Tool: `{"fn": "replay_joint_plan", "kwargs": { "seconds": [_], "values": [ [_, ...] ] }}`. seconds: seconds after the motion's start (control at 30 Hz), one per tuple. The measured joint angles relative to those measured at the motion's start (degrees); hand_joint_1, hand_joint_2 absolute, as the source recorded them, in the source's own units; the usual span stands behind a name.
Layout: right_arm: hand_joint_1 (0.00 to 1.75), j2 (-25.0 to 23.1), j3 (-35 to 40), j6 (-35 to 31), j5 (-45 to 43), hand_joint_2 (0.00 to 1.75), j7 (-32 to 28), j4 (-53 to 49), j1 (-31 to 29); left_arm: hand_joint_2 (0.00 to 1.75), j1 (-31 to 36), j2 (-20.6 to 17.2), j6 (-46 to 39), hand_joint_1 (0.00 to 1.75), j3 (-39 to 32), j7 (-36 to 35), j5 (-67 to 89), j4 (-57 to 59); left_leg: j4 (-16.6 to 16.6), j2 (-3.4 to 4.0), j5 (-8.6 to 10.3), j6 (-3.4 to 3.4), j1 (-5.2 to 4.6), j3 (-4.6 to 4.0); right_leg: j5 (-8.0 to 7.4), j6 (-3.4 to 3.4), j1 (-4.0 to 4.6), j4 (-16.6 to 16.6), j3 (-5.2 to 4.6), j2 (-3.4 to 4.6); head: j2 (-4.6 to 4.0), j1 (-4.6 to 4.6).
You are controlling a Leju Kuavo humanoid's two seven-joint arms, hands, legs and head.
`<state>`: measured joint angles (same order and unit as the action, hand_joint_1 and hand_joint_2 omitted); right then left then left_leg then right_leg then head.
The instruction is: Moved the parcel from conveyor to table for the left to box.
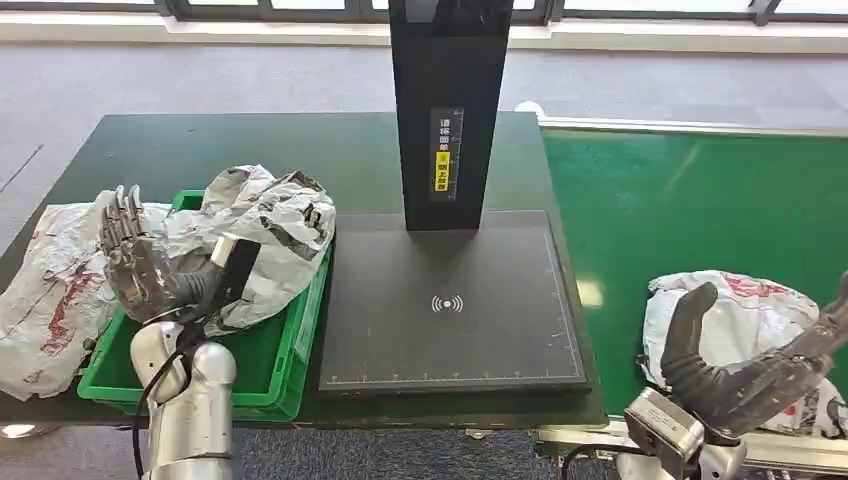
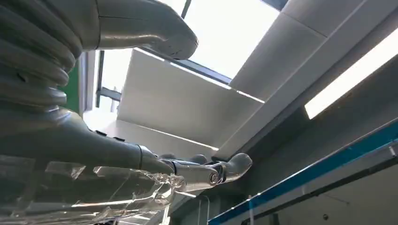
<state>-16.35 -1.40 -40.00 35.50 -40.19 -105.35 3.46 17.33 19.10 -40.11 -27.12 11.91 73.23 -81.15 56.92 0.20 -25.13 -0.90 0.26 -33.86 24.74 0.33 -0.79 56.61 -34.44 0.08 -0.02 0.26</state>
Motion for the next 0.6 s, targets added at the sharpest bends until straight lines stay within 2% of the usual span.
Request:
{"fn": "replay_joint_plan", "kwargs": {
  "seconds": [0.1,0.27,0.37,0.4,0.5,0.6],
  "values": [
    [0.0,0.0,-0.8,0.0,0.0,1.75,0.0,0.1,0.1,1.75,-0.1,0.0,0.0,0.0,-2.2,8.5,-10.5,-3.3,0.0,-0.03,-0.02,-0.03,0.0,0.01,0.01,0.0,0.0,0.0,0.0,0.0,0.0,0.0],
    [0.0,-0.1,-1.1,0.0,0.0,1.75,0.0,0.2,0.1,1.75,-0.4,0.0,0.0,0.0,-4.1,11.2,-13.2,-6.0,0.0,-0.06,-0.04,-0.04,0.0,-0.01,0.03,-0.02,0.0,0.0,0.02,-0.07,-0.02,0.0],
    [0.0,-0.2,-3.4,0.0,3.8,1.75,1.4,3.0,-0.5,1.75,-0.3,0.1,0.0,0.0,-7.2,25.0,-29.2,-6.0,0.0,-0.03,-0.06,-0.08,0.01,0.01,0.03,-0.02,0.01,0.0,0.02,-0.02,-0.02,0.0],
    [0.0,-0.2,-4.7,0.0,5.5,0.0,2.1,4.6,-1.1,1.75,-0.6,0.1,0.0,0.0,-7.4,26.9,-33.1,-6.6,0.0,-0.03,-0.06,-0.08,0.01,0.01,0.03,-0.02,0.01,0.0,0.02,-0.02,0.0,0.0],
    [0.0,-0.2,-10.7,0.0,15.3,0.0,4.3,10.4,-4.8,1.75,-1.6,0.1,0.0,0.0,-7.5,28.0,-39.0,-10.1,0.0,-0.07,-0.06,-0.07,0.01,0.0,0.03,-0.02,0.01,0.0,0.05,-0.09,-0.02,0.0],
    [0.0,-0.1,-19.1,0.1,26.2,0.0,5.2,19.9,-10.9,1.75,-2.1,0.1,0.0,0.0,-6.5,28.3,-39.1,-12.4,0.0,-0.1,-0.02,-0.02,0.0,0.02,0.0,0.0,0.0,0.0,0.08,-0.14,0.0,0.0]
  ]
}}
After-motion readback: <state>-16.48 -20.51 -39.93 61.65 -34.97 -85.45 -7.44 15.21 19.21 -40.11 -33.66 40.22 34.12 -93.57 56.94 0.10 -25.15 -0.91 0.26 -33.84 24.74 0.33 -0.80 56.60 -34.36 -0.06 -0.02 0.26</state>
